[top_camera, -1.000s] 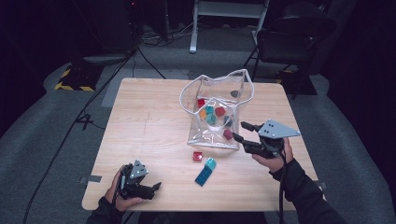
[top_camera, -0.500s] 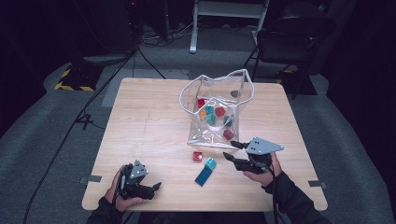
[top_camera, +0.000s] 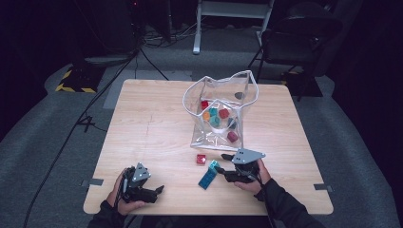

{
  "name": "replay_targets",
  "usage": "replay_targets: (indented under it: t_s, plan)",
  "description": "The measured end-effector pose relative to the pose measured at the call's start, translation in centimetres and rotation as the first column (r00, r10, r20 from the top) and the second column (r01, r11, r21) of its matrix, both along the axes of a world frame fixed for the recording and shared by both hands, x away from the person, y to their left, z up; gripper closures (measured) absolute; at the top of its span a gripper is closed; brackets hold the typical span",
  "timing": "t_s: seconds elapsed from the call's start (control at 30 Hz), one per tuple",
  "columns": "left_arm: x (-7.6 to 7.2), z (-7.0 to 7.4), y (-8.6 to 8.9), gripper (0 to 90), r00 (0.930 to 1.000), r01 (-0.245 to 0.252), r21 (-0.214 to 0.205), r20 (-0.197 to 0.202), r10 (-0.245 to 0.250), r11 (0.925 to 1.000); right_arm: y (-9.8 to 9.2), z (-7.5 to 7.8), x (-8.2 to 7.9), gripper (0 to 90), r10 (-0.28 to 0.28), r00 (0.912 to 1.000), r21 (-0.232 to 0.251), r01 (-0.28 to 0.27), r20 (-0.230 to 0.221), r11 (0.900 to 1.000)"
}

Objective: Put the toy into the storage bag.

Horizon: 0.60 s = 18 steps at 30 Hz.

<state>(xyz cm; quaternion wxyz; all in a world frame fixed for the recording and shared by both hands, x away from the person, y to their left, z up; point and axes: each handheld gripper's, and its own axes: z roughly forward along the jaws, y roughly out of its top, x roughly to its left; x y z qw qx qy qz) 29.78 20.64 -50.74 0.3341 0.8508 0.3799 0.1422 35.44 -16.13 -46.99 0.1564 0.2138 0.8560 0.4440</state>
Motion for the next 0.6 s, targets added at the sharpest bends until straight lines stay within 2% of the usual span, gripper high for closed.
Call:
replay_targets:
  t_s: [0.27,0.6]
  plan:
    - [0.0,0.0,0.0,9.3,1.0000,0.000,0.000,0.000,0.000,1.0000,1.4,-1.3,0.6,45.0,0.009,0.9996,-0.023,-0.010,-0.028,0.9997]
    - [0.0,0.0,0.0,9.3,1.0000,0.000,0.000,0.000,0.000,1.0000,1.6,-2.3,1.9,45.9,-0.035,0.9966,-0.030,0.033,-0.075,0.9990]
